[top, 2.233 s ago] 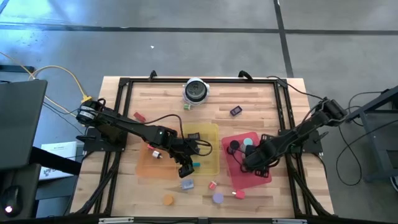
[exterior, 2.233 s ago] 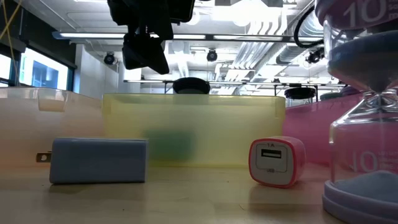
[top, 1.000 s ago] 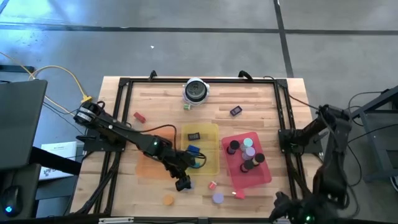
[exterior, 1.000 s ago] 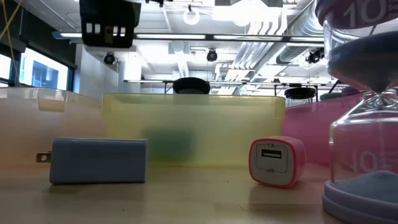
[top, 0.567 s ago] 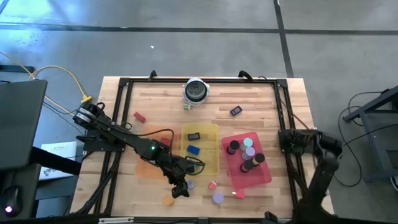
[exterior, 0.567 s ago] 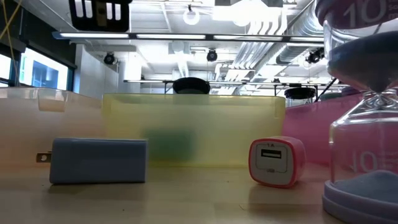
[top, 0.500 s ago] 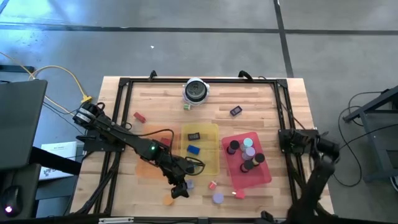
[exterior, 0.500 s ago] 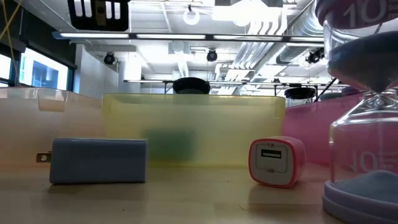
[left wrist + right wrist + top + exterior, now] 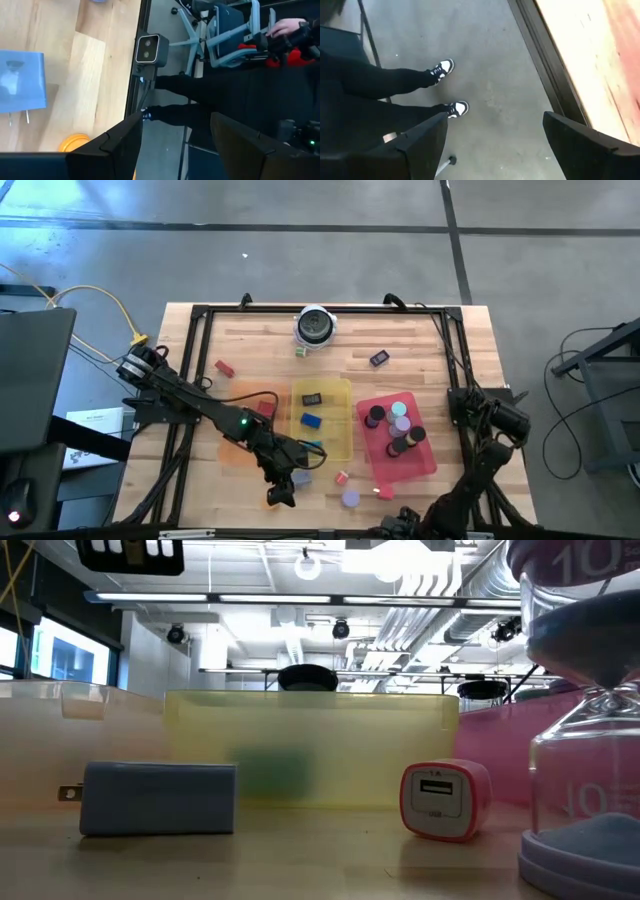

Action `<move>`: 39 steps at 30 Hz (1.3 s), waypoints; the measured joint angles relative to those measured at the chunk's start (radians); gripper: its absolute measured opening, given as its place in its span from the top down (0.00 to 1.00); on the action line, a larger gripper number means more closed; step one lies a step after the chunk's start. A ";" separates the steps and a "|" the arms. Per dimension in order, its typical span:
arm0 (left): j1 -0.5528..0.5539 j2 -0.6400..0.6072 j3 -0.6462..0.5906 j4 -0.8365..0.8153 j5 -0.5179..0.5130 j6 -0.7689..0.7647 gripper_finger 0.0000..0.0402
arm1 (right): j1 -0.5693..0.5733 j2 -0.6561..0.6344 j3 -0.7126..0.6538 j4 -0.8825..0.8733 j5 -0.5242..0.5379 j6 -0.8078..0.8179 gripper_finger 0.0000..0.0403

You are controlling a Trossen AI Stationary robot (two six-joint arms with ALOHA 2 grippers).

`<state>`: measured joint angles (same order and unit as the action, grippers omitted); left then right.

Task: Pick & Place Office items
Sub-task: Put the pink charger adaptor into the orange bin

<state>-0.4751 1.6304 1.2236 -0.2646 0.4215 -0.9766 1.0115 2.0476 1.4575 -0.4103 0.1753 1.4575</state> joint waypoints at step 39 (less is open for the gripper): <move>0.003 0.000 0.000 0.012 -0.067 -0.046 0.43 | -0.059 -0.016 0.001 -0.435 0.277 0.267 0.21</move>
<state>-0.4721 1.6302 1.2236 -0.2523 0.3545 -1.0222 0.9527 2.0319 1.4586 -0.8451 0.4522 1.7241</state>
